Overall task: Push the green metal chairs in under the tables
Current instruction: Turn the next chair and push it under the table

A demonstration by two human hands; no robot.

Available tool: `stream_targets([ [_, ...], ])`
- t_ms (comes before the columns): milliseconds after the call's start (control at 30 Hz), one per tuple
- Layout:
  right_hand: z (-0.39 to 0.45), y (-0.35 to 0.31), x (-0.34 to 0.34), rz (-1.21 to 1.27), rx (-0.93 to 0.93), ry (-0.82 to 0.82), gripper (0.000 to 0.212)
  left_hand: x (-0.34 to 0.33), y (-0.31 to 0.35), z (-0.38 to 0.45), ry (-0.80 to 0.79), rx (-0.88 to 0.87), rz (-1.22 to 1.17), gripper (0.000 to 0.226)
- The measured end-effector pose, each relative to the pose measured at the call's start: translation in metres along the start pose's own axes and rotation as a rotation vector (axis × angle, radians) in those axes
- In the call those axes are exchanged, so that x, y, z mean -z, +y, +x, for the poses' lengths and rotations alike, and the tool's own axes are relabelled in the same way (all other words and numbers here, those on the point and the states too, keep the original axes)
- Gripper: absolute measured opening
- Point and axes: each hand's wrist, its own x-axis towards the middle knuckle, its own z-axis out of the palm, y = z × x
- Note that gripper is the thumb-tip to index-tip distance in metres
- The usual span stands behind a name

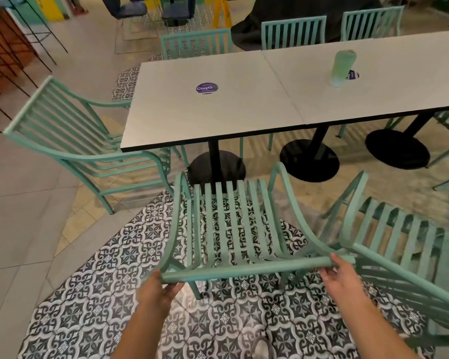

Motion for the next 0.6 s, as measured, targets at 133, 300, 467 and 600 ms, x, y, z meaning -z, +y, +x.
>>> stream_targets([
  [133,0.005,-0.003,0.013,-0.024,0.055,-0.009,0.033,-0.002,-0.025,-0.004,-0.004,-0.046,0.075,0.031],
  [300,0.006,-0.016,0.065,-0.059,0.122,-0.024,0.038,-0.028,-0.092,-0.052,-0.222,0.107,0.591,0.061],
  [467,-0.002,-0.049,0.125,0.05,0.168,0.066,0.056,-0.107,-0.153,-0.112,-0.507,0.216,0.815,0.052],
  [600,-0.011,-0.072,0.16,0.147,0.229,0.118,0.047,-0.17,-0.193,-0.153,-0.778,0.229,0.984,0.05],
])
